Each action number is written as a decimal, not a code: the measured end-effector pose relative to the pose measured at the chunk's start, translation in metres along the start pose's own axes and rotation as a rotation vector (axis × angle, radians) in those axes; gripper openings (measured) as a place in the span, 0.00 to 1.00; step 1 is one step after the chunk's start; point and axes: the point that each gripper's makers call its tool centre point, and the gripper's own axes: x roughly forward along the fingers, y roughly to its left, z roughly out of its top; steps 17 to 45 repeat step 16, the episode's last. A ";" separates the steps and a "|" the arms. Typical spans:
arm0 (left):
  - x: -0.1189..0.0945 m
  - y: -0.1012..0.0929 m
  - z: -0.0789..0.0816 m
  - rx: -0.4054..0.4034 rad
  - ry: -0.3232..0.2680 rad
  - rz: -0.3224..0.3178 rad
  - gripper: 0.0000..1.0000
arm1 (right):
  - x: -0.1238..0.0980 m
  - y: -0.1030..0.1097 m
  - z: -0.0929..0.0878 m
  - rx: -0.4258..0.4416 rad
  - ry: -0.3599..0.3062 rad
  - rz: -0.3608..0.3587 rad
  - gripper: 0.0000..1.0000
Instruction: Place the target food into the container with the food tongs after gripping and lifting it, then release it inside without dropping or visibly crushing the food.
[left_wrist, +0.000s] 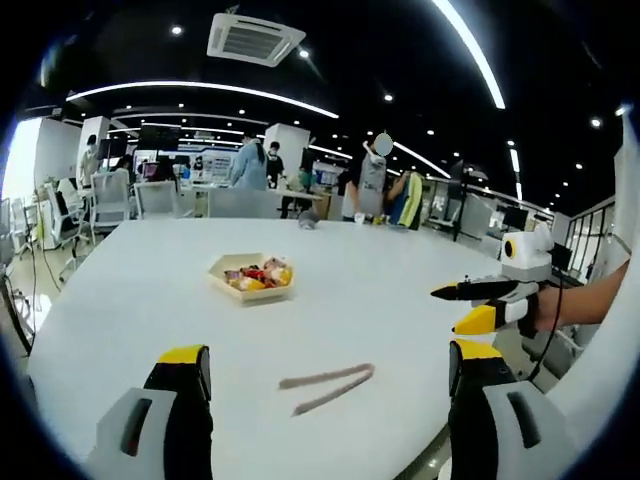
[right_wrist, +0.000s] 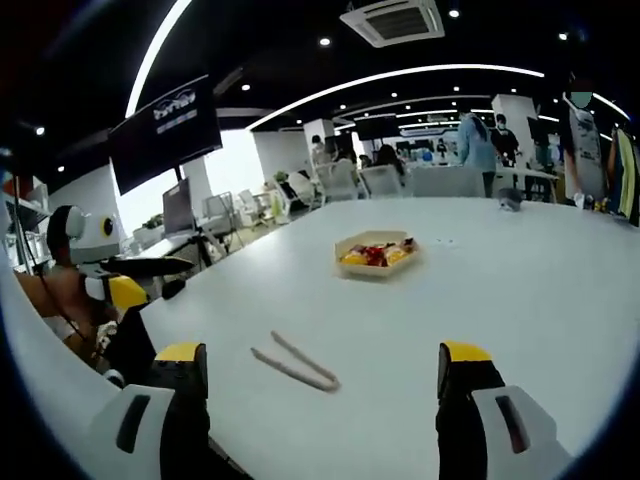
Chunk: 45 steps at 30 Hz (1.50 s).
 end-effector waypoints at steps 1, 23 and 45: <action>0.000 0.000 -0.001 -0.006 0.001 0.000 0.99 | 0.000 0.000 0.000 -0.009 -0.003 -0.002 0.97; -0.001 -0.009 0.001 0.024 0.008 -0.003 0.99 | -0.004 -0.002 -0.002 0.021 -0.015 0.000 0.96; -0.001 -0.009 0.001 0.024 0.008 -0.003 0.99 | -0.004 -0.002 -0.002 0.021 -0.015 0.000 0.96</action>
